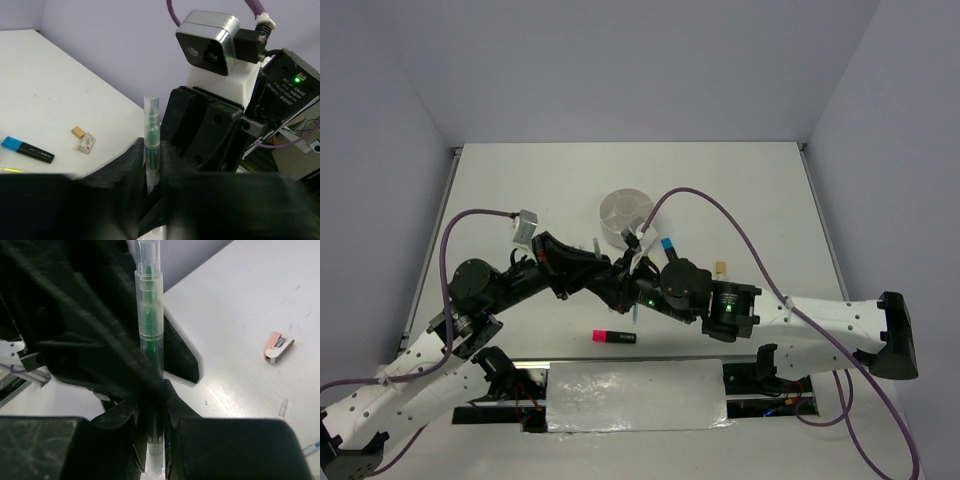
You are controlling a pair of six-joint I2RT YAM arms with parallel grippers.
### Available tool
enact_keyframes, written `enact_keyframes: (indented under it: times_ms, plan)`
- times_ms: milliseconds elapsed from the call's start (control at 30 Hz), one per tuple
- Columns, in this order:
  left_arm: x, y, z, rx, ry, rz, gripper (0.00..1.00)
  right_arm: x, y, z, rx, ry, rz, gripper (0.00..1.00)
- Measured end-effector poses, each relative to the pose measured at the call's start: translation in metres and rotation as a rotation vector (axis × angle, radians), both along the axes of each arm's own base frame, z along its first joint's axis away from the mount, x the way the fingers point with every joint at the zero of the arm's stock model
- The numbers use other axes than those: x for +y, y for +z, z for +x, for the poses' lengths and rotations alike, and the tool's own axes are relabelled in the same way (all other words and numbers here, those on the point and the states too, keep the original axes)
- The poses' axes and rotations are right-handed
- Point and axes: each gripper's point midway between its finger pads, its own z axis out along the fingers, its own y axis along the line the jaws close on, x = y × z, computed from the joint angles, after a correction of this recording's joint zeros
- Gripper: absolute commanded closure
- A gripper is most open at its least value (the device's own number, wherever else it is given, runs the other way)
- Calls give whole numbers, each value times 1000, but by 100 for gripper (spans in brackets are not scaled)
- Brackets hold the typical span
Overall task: Sort the stationery into containers
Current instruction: Close the pen cap on the pen.
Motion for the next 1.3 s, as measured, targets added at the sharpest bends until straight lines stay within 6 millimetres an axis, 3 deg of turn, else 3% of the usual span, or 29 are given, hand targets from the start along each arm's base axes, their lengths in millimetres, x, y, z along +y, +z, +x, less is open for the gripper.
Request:
enact_keyframes:
  times_ms: [100,300,600,867,933,1067,1300]
  plan:
    - [1,0,0,-18,4,6,21,0,3,-5,-5,28,14,100]
    - [8,6,8,-1,69,2,20,1,6,-10,-9,56,26,100]
    - [25,38,14,-47,167,-48,39,3,3,-12,-7,71,22,100]
    - [22,34,18,-32,169,-39,52,7,-8,-11,2,75,-8,100]
    - [20,33,18,-30,163,-33,79,8,-12,-11,6,75,-20,100]
    - [18,30,18,-27,154,-25,98,7,-15,-10,8,69,-36,100]
    - [19,36,19,-54,158,-56,100,7,-8,-2,-10,57,-88,100]
